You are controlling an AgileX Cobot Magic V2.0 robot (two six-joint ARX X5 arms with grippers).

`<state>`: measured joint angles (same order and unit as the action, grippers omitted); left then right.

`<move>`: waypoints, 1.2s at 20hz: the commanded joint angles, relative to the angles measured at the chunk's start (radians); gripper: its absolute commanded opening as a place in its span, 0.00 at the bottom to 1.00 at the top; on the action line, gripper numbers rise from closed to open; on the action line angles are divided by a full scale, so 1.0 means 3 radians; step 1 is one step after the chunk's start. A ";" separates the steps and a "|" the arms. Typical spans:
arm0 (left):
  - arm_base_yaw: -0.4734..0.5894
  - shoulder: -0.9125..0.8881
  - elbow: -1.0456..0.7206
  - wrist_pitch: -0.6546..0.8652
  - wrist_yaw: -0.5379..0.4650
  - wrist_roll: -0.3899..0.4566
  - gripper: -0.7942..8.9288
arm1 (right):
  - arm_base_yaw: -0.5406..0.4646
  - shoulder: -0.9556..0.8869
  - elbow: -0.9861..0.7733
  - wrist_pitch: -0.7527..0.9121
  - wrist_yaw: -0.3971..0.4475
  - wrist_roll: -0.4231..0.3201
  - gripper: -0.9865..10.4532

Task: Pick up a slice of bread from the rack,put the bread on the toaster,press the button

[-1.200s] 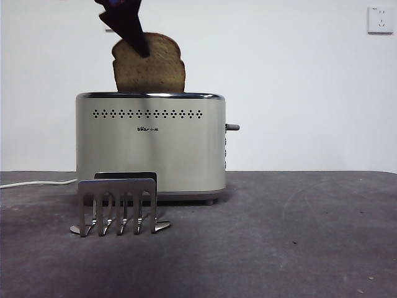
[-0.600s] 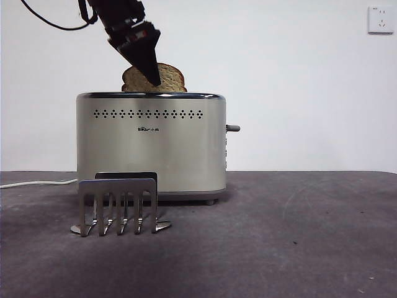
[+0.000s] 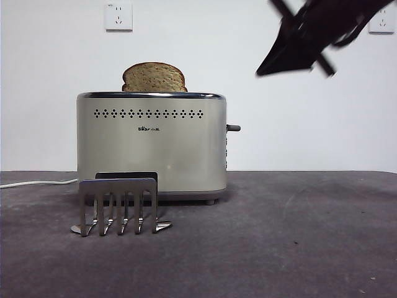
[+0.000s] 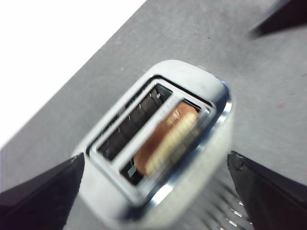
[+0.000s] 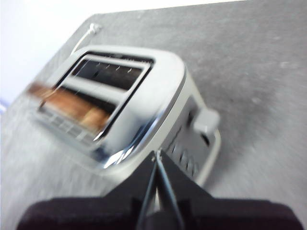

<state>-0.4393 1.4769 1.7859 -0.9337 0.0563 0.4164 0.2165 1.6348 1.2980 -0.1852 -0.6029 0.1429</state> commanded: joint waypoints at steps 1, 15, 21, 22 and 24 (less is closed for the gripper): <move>0.0001 -0.0221 0.0009 -0.0155 0.0011 -0.0310 0.60 | 0.0032 0.0304 0.0004 0.0473 -0.0008 0.0441 0.08; 0.0001 -0.0746 0.0009 -0.0678 0.0013 -0.0457 0.60 | 0.0144 0.1166 0.0116 0.1190 0.0209 0.0777 0.08; 0.0001 -0.0746 0.0009 -0.0713 0.0014 -0.0519 0.60 | 0.0160 0.1485 0.0116 0.1012 0.0209 0.0697 0.08; 0.0001 -0.0746 0.0009 -0.0711 0.0014 -0.0519 0.60 | 0.0160 0.1521 0.0116 0.0958 0.0216 0.0655 0.08; 0.0001 -0.0746 0.0009 -0.0713 0.0014 -0.0519 0.60 | 0.0178 0.1565 0.0116 0.0848 0.0308 0.0551 0.08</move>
<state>-0.4393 1.2545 1.7863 -1.1484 0.0566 0.2749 0.2615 2.0541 1.3613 0.1291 -0.5346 0.3347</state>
